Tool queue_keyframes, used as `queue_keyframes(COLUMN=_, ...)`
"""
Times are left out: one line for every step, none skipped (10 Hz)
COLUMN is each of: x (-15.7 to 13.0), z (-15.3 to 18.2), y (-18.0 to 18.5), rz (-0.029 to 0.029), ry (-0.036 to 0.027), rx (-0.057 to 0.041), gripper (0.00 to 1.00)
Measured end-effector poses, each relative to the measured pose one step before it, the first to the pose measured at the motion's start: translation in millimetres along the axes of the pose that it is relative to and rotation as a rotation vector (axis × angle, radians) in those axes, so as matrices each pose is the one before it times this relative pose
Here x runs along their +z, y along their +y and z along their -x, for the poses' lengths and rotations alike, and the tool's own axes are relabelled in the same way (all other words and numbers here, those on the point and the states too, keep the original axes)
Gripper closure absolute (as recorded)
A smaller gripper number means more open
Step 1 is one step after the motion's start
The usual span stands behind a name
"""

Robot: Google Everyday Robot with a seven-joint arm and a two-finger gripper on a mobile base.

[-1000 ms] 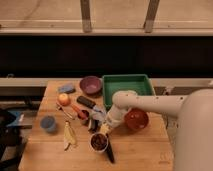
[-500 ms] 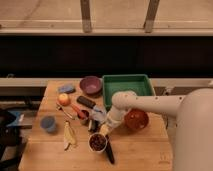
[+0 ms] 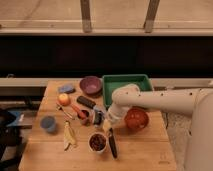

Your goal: Wipe tray with brush

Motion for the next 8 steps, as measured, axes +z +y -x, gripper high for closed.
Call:
queue_keyframes(x=-20.63, z=4.28, y=-9.13, rz=-0.0581, ry=-0.01244, rx=0.01504, gripper=1.0)
queue_keyframes(x=-8.8, z=2.36, y=-7.22, rz=-0.03234, ry=-0.00104, rx=0.0111, gripper=1.0)
queue_keyframes(x=-11.94, z=3.44, y=-10.52, rz=-0.04153, ry=-0.00611, rx=0.02289, gripper=1.0)
queue_keyframes(x=-9.17, z=-1.07, y=-15.48, rz=-0.03339, ry=-0.00098, rx=0.03181, gripper=1.0)
queue_keyframes(x=-6.97, z=-0.55, y=-17.21, rz=-0.02933, ry=-0.00053, rx=0.03039, gripper=1.0)
queue_keyframes(x=-9.84, z=5.9, y=-14.89, rz=-0.01522, ry=-0.01434, rx=0.02621, gripper=1.0)
queue_keyframes(x=-14.4, z=6.58, y=-12.23, rz=-0.02002, ry=-0.01099, rx=0.01804, gripper=1.0)
queue_keyframes(x=-7.92, z=6.54, y=-9.81, rz=-0.02031, ry=-0.00098, rx=0.01017, gripper=1.0)
